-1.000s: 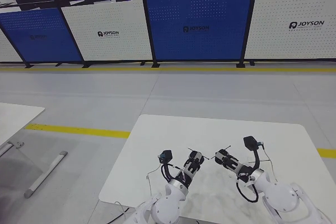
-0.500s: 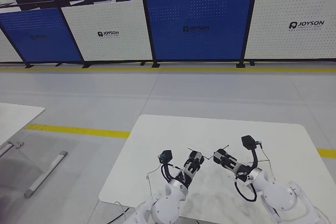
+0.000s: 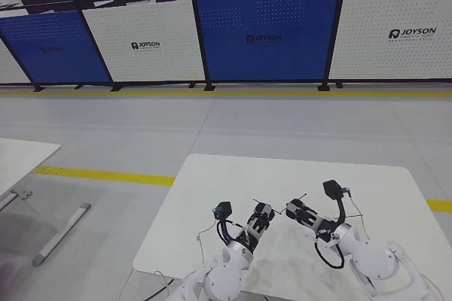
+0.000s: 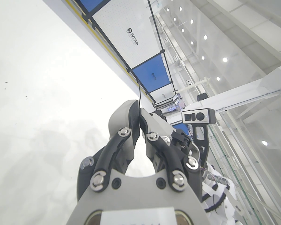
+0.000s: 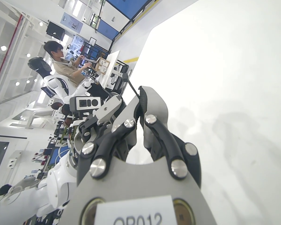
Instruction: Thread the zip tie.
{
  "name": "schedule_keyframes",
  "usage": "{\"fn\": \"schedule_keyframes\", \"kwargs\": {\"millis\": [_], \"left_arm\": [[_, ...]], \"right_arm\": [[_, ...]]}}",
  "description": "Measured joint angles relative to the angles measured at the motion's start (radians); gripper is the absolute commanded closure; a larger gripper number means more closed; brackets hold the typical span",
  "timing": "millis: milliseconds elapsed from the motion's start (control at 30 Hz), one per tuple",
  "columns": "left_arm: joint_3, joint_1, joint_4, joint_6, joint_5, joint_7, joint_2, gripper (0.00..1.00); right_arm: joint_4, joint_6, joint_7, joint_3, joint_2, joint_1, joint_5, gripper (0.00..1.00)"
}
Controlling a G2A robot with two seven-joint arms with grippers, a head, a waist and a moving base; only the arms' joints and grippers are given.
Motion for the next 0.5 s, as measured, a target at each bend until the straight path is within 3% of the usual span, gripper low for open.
{"fn": "schedule_keyframes", "kwargs": {"millis": [500], "left_arm": [[0.0, 0.0, 0.0, 0.0, 0.0, 0.0, 0.0, 1.0]], "right_arm": [[0.009, -0.004, 0.0, 0.011, -0.009, -0.003, -0.007, 1.0]]}}
